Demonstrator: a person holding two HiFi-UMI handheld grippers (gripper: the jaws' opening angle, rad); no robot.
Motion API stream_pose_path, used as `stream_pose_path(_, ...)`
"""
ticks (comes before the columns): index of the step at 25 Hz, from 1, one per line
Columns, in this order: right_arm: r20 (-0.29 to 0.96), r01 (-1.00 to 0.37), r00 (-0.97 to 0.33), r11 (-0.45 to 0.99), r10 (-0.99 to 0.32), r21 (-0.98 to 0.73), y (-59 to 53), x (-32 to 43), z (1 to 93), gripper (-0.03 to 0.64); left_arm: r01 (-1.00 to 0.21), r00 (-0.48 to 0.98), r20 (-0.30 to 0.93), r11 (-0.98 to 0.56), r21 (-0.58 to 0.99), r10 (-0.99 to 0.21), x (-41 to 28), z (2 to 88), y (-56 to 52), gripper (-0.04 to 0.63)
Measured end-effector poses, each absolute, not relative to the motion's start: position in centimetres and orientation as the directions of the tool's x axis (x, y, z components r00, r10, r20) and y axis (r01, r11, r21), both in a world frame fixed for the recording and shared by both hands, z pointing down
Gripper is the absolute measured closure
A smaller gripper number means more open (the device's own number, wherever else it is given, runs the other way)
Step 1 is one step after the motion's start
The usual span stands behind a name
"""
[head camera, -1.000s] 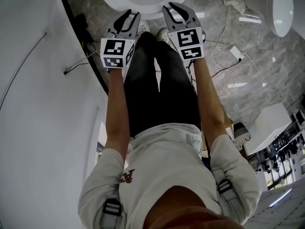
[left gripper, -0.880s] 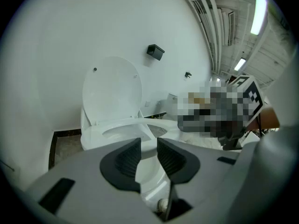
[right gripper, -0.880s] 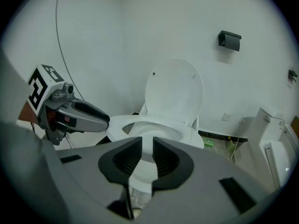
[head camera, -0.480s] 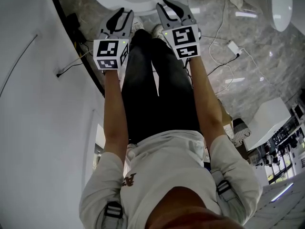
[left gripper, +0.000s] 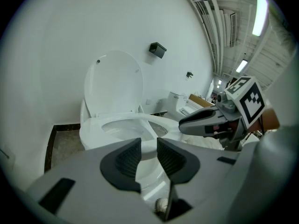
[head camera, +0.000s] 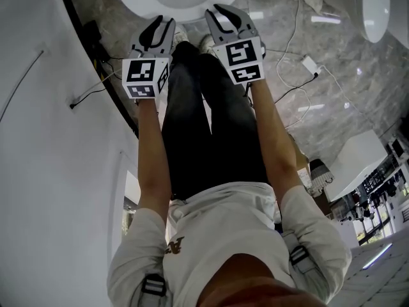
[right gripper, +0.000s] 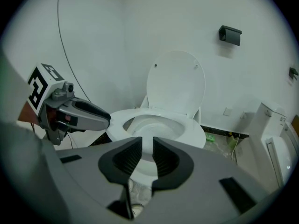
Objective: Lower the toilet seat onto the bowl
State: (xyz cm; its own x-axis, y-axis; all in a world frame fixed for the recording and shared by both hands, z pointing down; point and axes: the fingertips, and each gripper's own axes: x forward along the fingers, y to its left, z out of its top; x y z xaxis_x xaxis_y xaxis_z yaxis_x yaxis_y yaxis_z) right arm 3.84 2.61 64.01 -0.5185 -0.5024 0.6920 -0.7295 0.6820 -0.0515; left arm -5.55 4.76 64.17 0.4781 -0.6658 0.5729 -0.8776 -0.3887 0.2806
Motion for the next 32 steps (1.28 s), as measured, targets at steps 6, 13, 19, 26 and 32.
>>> stream_pose_path(6,0.702,-0.721,-0.524,0.690,-0.482,-0.063,3.3,4.2,65.3,0.531,-0.880,0.474,0.585,-0.383,0.283,-0.658,-5.1,65.4,5.3,0.477)
stream_pose_path(13,0.712,-0.719,-0.524,0.690,-0.467,-0.078,3.9,4.2,66.8,0.531,-0.882,0.468,0.601,-0.381,0.277,-0.648,-5.1,66.9,5.9,0.477)
stream_pose_path(19,0.721,-0.714,-0.525,0.695,-0.452,-0.085,4.4,4.3,68.2,0.531,-0.886,0.460,0.613,-0.370,0.277,-0.642,-5.0,68.3,6.2,0.477)
stream_pose_path(26,0.744,-0.701,-0.520,0.707,-0.420,-0.091,4.9,4.5,69.8,0.531,-0.884,0.465,0.625,-0.366,0.290,-0.627,-4.7,69.8,6.5,0.477)
stream_pose_path(32,0.758,-0.702,-0.514,0.705,-0.402,-0.102,5.2,4.5,71.3,0.531,-0.883,0.466,0.637,-0.365,0.295,-0.614,-4.6,71.2,6.8,0.477)
